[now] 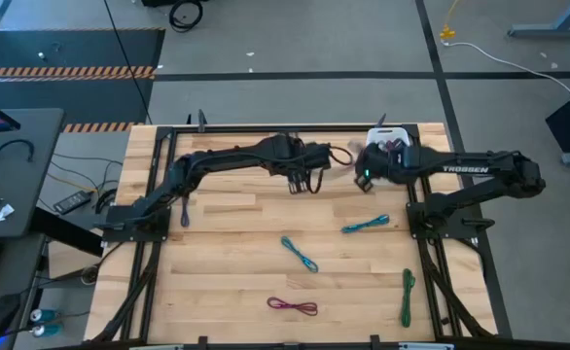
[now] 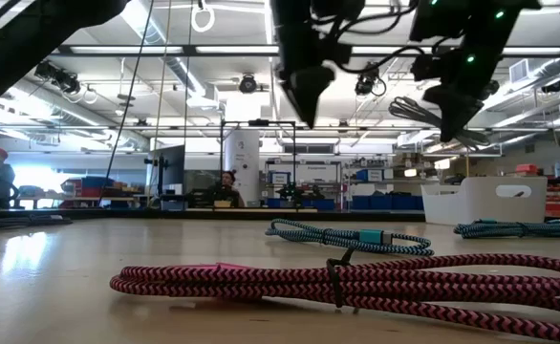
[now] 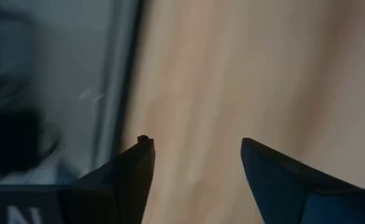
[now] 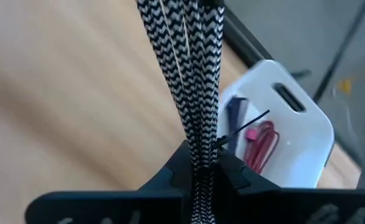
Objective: Pick and place USB-C Cables
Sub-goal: Put the black white charger cable into the bin
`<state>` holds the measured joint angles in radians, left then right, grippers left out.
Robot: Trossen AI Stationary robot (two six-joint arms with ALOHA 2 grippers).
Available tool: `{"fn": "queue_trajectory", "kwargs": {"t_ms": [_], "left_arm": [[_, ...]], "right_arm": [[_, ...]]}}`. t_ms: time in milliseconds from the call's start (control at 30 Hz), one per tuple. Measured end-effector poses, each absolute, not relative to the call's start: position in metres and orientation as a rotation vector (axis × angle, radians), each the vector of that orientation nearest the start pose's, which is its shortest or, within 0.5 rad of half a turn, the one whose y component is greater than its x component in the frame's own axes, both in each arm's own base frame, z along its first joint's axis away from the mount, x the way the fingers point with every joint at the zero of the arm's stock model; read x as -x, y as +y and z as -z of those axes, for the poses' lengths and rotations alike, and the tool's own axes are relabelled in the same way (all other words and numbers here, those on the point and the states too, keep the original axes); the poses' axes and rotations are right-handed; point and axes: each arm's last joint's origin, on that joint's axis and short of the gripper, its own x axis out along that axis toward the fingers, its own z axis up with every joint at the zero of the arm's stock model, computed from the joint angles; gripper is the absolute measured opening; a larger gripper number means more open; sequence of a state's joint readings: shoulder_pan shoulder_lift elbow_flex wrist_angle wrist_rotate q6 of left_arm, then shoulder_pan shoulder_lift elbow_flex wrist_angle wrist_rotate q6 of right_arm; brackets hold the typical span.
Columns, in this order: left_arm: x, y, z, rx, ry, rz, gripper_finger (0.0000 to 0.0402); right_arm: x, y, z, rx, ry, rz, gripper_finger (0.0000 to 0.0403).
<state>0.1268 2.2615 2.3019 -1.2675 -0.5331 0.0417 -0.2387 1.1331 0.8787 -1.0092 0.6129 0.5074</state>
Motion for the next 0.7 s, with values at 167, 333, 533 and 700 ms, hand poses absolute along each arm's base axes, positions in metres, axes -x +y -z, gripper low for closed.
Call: {"fn": "queue_trajectory", "kwargs": {"t_ms": [167,333,533,700], "left_arm": [[-0.445,0.083,-0.27,-0.437,1.174,-0.918,0.0249],[-0.416,0.077,-0.246,-0.541,1.073,-1.144,0.0229],[-0.36,0.071,-0.244,-0.54,0.979,-1.238,0.0207],[-0.32,0.054,-0.277,-0.439,0.833,-1.262,0.0193]], "right_arm": [[-0.17,-0.103,-0.25,-0.319,0.956,1.28,0.0028],[-0.16,-0.138,-0.234,-0.444,1.032,1.4,0.0028],[-0.158,-0.162,-0.206,-0.554,1.186,1.433,0.0028],[-0.16,-0.173,-0.183,-0.595,1.308,1.443,0.0049]]}}
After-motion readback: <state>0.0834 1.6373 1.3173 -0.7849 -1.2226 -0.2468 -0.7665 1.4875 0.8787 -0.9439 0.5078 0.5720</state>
